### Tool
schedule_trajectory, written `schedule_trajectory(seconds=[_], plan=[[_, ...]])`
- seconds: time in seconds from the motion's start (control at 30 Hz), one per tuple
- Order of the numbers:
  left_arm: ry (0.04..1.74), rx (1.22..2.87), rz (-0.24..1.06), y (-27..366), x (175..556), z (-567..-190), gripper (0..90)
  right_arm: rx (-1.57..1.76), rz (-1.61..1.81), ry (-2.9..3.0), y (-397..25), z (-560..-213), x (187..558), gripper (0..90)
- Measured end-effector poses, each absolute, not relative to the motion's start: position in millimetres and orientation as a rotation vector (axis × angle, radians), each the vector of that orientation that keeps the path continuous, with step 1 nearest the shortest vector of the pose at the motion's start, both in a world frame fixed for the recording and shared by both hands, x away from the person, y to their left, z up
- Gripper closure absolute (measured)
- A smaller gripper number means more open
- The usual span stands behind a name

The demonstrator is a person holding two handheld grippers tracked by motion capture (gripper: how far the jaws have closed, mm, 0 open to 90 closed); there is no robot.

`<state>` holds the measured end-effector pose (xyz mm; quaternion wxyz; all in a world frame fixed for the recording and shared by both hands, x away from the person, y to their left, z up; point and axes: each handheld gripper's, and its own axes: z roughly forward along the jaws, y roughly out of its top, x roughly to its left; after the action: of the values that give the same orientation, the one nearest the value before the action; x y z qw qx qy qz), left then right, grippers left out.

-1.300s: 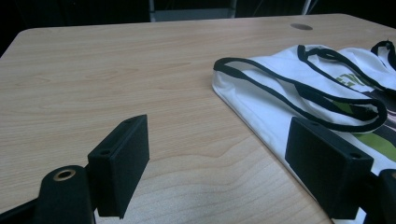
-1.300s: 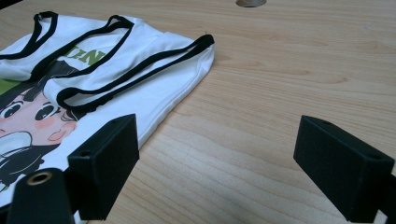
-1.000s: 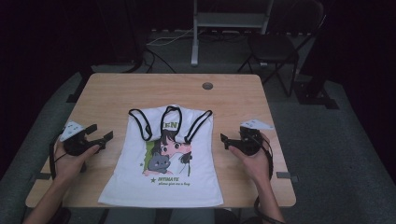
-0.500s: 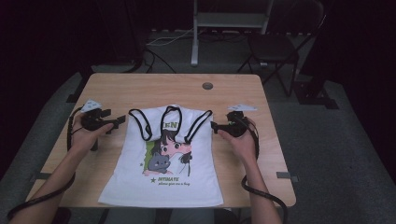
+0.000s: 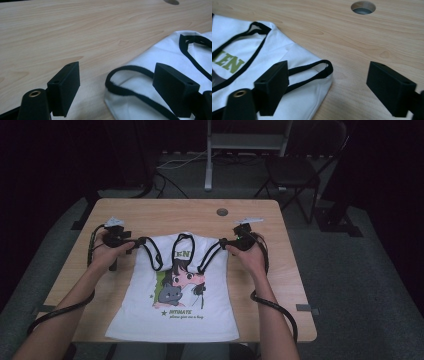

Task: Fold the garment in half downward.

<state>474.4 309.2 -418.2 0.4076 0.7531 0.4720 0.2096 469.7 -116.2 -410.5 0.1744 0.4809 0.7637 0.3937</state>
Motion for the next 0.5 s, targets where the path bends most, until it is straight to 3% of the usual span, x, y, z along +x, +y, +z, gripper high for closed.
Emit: schedule_trajectory(seconds=[0.2,0.4,0.5], plan=[[1.191,1.926,0.523,301,481,-417,21.5,1.35,1.083,2.211,-107,-416,481,23.2],[1.21,1.959,0.523,298,485,-418,22.3,1.341,1.057,2.245,-104,-423,489,33.7],[1.221,1.965,0.556,299,485,-418,33.0,1.349,1.038,2.249,-104,-424,492,38.9]])
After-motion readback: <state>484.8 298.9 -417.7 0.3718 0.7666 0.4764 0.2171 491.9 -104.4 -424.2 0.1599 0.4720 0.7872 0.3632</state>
